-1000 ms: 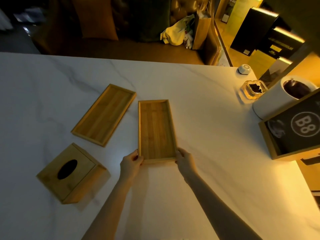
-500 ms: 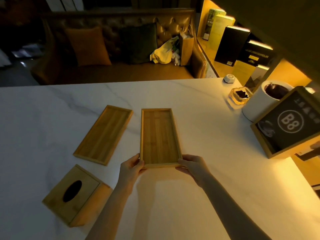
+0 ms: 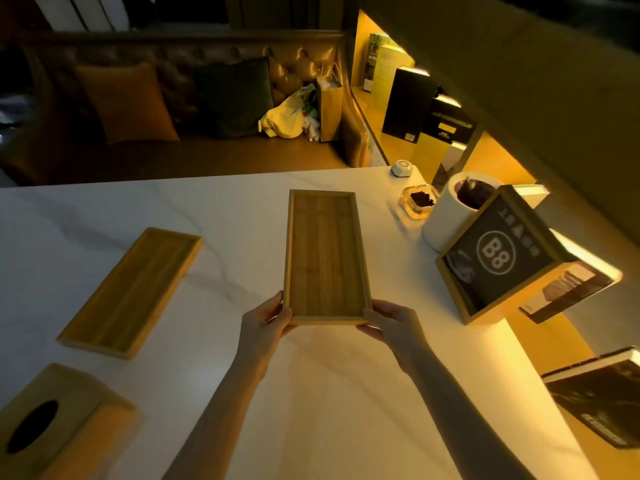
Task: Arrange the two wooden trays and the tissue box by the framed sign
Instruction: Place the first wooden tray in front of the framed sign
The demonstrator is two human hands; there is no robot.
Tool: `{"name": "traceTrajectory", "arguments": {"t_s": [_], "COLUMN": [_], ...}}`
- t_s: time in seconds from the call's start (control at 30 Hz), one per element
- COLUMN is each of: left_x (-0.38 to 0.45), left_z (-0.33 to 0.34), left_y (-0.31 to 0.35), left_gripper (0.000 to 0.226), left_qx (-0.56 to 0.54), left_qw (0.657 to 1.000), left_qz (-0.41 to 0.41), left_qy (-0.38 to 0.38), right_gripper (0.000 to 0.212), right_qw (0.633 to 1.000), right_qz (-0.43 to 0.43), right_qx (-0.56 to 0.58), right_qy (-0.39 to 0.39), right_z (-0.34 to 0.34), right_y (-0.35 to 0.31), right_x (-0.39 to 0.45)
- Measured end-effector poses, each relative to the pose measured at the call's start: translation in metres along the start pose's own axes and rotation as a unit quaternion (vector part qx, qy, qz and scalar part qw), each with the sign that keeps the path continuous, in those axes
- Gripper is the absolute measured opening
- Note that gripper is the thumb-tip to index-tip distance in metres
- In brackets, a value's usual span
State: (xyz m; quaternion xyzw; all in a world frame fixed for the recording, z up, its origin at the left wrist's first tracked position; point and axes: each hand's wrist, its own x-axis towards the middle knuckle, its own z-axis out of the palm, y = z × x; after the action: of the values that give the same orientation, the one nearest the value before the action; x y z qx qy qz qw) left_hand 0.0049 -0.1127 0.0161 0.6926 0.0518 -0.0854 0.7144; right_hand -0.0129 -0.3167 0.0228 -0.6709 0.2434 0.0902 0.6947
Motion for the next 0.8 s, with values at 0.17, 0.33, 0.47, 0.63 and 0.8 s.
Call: {"name": "traceTrajectory", "arguments": {"t_s": [0.17, 0.33, 0.47, 0.63, 0.8], "left_x": [0.018, 0.037, 0.049, 0.060, 0.068], "left_z": [0.050, 0.087, 0.112, 0.135, 0.148], "left_y": [-0.012, -0.027, -0.037, -0.047, -0.054], "left_gripper": [0.021, 0.025, 0.029, 0.035, 0.033], "left_qx": [0.020, 0.036, 0.050, 0.057, 0.057], "left_qw": [0.999, 0.997, 0.994, 0.992, 0.991], "left_qz": [-0.025, -0.062, -0.088, -0.107, -0.118], "left_qy": [-0.012, -0.035, -0.033, -0.025, -0.024], "right_gripper": [0.024, 0.023, 0.023, 0.014, 0.015], "right_qw": [0.999, 0.997, 0.995, 0.990, 0.988], "right_qz": [0.020, 0.054, 0.077, 0.099, 0.108], "right_qx": [-0.002, 0.002, 0.008, 0.041, 0.056], "right_qy": [0.025, 0.046, 0.066, 0.089, 0.095], "right_z": [-0.047, -0.082, -0.101, -0.118, -0.129], "right_y": [0.000, 0.007, 0.014, 0.021, 0.028], "right_x": [0.018, 0.036, 0.049, 0.063, 0.073]}}
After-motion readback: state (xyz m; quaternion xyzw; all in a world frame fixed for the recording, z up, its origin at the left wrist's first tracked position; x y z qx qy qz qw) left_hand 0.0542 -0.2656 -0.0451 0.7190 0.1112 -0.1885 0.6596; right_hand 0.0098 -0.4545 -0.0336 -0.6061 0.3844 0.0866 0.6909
